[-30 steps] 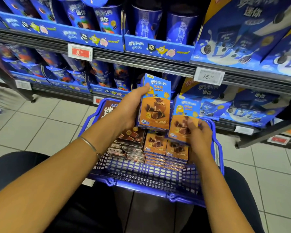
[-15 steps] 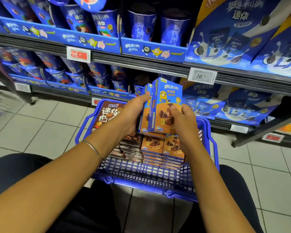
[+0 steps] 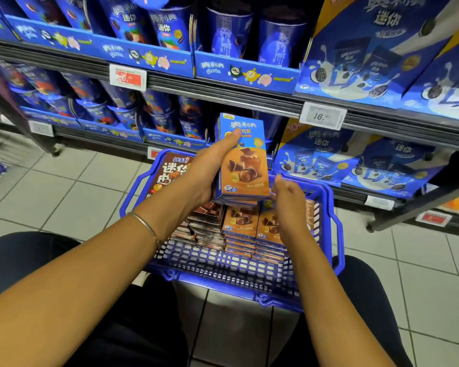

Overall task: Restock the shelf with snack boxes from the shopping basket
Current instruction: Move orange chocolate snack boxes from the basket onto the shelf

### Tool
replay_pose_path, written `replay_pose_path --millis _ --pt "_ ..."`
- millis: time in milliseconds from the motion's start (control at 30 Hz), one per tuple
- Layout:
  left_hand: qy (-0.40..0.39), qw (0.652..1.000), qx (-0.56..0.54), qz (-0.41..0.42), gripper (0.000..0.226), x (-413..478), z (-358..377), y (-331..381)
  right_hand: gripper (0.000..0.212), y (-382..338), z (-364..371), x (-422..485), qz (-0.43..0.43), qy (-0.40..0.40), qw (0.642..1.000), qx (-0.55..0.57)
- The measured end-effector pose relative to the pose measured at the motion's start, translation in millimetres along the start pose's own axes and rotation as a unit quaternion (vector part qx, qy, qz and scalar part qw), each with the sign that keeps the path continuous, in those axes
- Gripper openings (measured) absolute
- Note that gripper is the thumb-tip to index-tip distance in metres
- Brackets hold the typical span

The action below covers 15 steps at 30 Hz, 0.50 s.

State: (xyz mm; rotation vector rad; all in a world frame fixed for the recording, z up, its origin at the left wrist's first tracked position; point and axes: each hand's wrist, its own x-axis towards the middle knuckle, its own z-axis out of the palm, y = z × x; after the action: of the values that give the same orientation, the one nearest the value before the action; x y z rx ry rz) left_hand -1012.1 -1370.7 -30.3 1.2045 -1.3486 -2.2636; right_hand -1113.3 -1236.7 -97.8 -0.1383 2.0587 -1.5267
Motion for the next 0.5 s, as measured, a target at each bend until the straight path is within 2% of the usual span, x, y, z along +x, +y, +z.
replay_pose_path --millis 33,100,233,300,400,500 --pt "-0.002 1.000 -0.003 0.001 0.050 0.7 -0.5 1.1 0.030 15.3 -4.0 4.4 0.015 0.026 0.999 -0.032" --pt "-0.010 1.000 -0.006 0.000 0.049 0.9 0.5 2.3 0.047 43.6 -13.4 11.2 0.046 0.056 0.989 -0.127" --pt "-0.024 1.000 -0.006 -0.009 0.046 -0.6 4.4 0.7 0.063 74.6 -25.0 7.1 -0.016 0.035 0.906 -0.422" --pt "-0.027 1.000 -0.004 -0.014 0.046 -0.6 7.4 -0.9 0.068 79.0 -25.2 5.2 -0.033 0.009 0.879 -0.475" --pt "-0.028 0.999 -0.001 -0.020 0.044 -3.4 10.6 -2.7 0.071 82.3 -23.4 4.2 -0.038 -0.012 0.860 -0.508" --pt "-0.035 0.999 0.004 -0.021 0.044 -5.9 12.5 -4.3 0.078 85.7 -17.8 0.8 -0.029 -0.011 0.865 -0.501"
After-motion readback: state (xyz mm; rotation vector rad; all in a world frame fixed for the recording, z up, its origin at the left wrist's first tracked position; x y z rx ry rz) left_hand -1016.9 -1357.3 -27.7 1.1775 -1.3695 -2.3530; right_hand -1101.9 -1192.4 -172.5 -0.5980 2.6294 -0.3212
